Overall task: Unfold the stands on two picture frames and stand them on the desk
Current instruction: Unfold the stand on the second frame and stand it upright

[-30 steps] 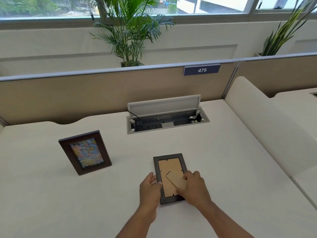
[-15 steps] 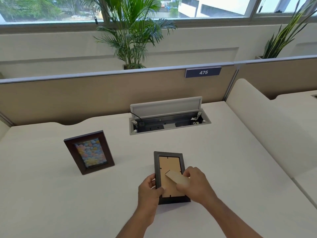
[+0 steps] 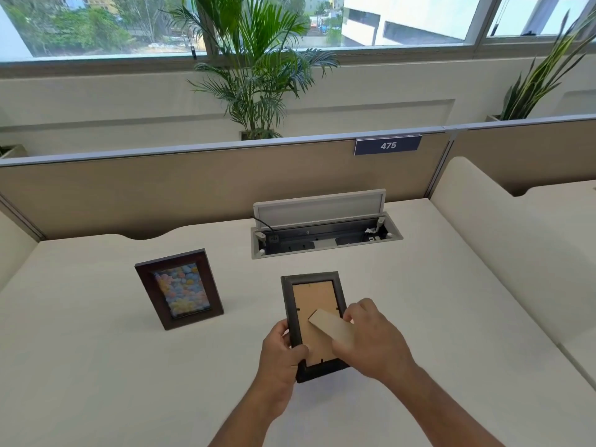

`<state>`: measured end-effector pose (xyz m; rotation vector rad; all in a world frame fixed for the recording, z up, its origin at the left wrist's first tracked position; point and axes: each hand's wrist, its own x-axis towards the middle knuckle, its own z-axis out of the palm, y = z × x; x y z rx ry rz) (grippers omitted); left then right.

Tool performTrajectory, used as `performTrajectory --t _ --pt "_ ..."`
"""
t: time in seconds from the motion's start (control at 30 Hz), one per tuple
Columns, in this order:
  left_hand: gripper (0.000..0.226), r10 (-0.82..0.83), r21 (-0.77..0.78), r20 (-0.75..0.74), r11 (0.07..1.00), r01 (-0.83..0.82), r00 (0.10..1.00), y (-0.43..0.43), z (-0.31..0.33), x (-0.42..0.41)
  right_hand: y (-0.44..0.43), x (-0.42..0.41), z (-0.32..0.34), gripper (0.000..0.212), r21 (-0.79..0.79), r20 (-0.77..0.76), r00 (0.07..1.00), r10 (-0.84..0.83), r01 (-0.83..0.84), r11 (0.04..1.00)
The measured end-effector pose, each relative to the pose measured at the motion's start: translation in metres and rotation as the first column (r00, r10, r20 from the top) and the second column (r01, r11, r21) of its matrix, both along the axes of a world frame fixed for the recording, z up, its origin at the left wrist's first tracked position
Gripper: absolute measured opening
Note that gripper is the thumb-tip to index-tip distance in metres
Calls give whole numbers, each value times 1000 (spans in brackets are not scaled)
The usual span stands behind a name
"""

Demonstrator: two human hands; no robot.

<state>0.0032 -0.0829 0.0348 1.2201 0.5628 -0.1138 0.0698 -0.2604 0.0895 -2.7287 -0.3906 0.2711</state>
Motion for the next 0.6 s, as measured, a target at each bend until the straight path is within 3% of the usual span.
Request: performTrajectory --t 0.1,0.3,0.43,0.6 --pt "62 -7 -35 55 999 9 998 1 5 -1 11 0 8 78 7 100 995 11 -12 1000" --pt "52 4 42 126 999 -9 992 -10 16 3 50 6 33 73 290 189 979 -74 17 957" --pt "42 8 24 186 1000 -13 983 -23 27 3 69 11 52 95 351 98 989 -115 74 933" --pt "44 1 49 261 999 -15 965 -41 38 3 82 8 66 80 458 146 963 -225 136 878"
